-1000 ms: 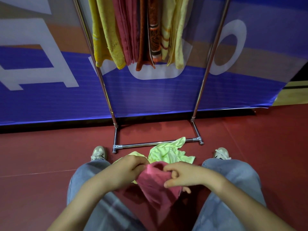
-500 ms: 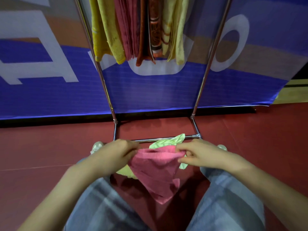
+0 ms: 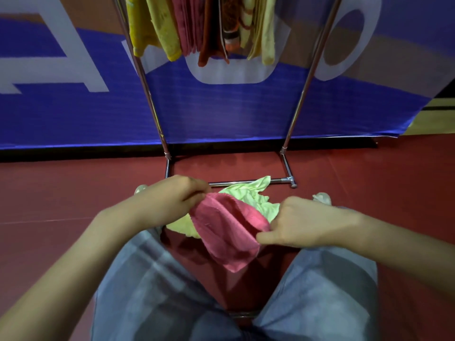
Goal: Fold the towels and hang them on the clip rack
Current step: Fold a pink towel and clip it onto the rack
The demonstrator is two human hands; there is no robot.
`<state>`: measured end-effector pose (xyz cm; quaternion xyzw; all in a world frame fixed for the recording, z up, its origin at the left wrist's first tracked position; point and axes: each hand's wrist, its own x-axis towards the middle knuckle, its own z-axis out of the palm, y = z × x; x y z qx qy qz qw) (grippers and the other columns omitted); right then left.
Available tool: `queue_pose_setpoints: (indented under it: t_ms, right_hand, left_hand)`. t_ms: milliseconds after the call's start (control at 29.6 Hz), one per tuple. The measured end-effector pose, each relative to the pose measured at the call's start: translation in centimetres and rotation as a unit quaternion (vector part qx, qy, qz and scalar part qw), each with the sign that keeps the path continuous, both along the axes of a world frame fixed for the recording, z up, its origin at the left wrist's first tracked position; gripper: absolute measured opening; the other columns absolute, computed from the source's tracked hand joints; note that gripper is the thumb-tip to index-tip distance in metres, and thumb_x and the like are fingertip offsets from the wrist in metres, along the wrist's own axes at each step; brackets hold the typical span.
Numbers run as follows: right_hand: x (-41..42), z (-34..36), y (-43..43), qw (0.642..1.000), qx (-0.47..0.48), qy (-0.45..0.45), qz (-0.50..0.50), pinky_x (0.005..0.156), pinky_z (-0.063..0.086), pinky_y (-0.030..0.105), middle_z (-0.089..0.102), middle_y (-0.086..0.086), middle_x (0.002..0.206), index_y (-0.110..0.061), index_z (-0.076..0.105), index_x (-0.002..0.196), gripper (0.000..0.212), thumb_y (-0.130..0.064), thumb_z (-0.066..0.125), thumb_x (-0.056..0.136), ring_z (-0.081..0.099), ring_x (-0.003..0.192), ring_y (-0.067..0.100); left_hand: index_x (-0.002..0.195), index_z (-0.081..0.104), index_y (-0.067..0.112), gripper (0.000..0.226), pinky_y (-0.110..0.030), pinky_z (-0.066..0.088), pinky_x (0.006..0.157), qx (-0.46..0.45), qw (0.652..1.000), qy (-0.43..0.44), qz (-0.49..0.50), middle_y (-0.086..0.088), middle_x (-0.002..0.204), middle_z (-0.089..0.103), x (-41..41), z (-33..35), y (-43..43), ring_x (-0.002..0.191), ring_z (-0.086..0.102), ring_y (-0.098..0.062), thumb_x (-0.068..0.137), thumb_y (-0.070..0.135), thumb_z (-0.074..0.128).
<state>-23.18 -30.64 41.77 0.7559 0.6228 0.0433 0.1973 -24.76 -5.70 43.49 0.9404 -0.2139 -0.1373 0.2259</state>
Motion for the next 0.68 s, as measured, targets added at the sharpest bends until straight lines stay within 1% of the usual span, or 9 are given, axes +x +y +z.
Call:
queue_pose_setpoints:
  t_ms: [34,101,169,270,338,439,507,608,676]
  right_hand:
    - [-0.2,-0.3,0.1,1.000,0.009,0.000,0.012,0.042,-0.003,0.020,0.041,0.001,0.032,-0.023,0.046,0.079,0.026,-0.016,0.051,0.055,0.026,0.029,0.021]
    - [0.2,-1.6,-0.3,0.999,0.037,0.009,0.012,0.041,0.007,0.018,0.042,0.001,0.031,-0.025,0.053,0.068,0.004,-0.027,0.052,0.065,0.031,0.026,0.019]
    - [0.5,-1.6,-0.1,0.995,0.076,0.033,-0.049,0.041,0.013,0.020,0.047,0.000,0.034,-0.025,0.056,0.061,0.026,-0.040,0.042,0.076,0.043,0.029,0.013]
    - [1.5,-1.3,-0.6,0.970,0.065,0.154,-0.178,0.056,0.027,0.025,0.065,0.002,0.065,-0.024,0.060,0.085,0.030,-0.046,0.039,0.089,0.062,0.067,0.020]
    - [1.8,-1.8,-1.4,0.954,0.094,0.204,-0.200,0.065,0.029,0.029,0.068,0.006,0.087,-0.023,0.055,0.103,0.034,-0.048,0.034,0.092,0.061,0.086,0.027]
    - [1.9,-2.1,-2.2,0.954,0.146,0.151,-0.216,0.051,0.030,0.022,0.066,-0.005,0.068,-0.022,0.055,0.085,0.038,-0.048,0.027,0.089,0.063,0.061,0.017]
    - [2.1,-2.0,-2.8,0.916,0.259,0.177,-0.250,0.047,0.029,0.021,0.062,-0.006,0.058,-0.021,0.055,0.079,0.038,-0.049,0.030,0.086,0.058,0.050,0.014]
    - [1.9,-1.6,-2.8,0.833,0.382,0.251,-0.312,0.055,0.042,0.030,0.063,-0.001,0.060,-0.018,0.054,0.082,0.041,-0.053,0.033,0.082,0.058,0.053,0.014]
    - [1.7,-1.2,-2.5,0.780,0.467,0.273,-0.315,0.057,0.044,0.024,0.058,-0.005,0.058,-0.018,0.053,0.080,0.035,-0.051,0.039,0.080,0.055,0.054,0.010]
  left_hand:
    - [0.094,0.061,0.012,0.031,-0.030,0.042,0.076,-0.001,1.000,0.004,-0.002,0.004,0.082,0.059,0.0,-0.1,-0.1,0.077,0.053,-0.014,0.088,0.028,0.035]
    - [0.092,0.060,0.012,0.027,-0.031,0.043,0.076,0.010,1.000,0.007,-0.003,0.003,0.081,0.059,0.0,-0.4,0.1,0.075,0.052,-0.014,0.090,0.026,0.036]
    - [0.090,0.058,0.017,0.033,-0.037,0.047,0.077,0.028,1.000,0.004,0.003,0.003,0.083,0.062,0.1,-0.6,0.6,0.076,0.054,-0.015,0.084,0.035,0.031]
    - [0.092,0.057,0.020,0.036,-0.040,0.048,0.078,0.040,0.999,-0.003,-0.006,0.007,0.085,0.061,-0.1,-0.8,0.8,0.078,0.055,-0.014,0.082,0.038,0.028]
    - [0.091,0.056,0.017,0.035,-0.037,0.046,0.077,0.032,0.999,-0.005,-0.013,0.008,0.083,0.057,-0.3,-1.0,0.5,0.076,0.051,-0.014,0.082,0.037,0.028]
    - [0.094,0.056,0.019,0.042,-0.040,0.048,0.079,0.028,1.000,-0.008,0.011,0.005,0.090,0.061,-0.2,-1.6,1.2,0.082,0.056,-0.017,0.083,0.044,0.024]
    - [0.095,0.053,0.022,0.047,-0.045,0.049,0.078,0.028,0.999,-0.023,0.038,0.004,0.091,0.061,0.0,-1.8,1.7,0.083,0.057,-0.020,0.080,0.051,0.019]
    - [0.094,0.053,0.012,0.054,-0.028,0.041,0.072,-0.013,0.996,-0.073,0.044,0.001,0.083,0.056,0.2,-1.3,1.4,0.074,0.051,-0.020,0.079,0.052,0.020]
    - [0.092,0.055,0.005,0.059,-0.022,0.033,0.065,-0.037,0.992,-0.114,0.032,-0.003,0.080,0.056,0.4,-0.4,1.2,0.070,0.048,-0.017,0.078,0.050,0.019]
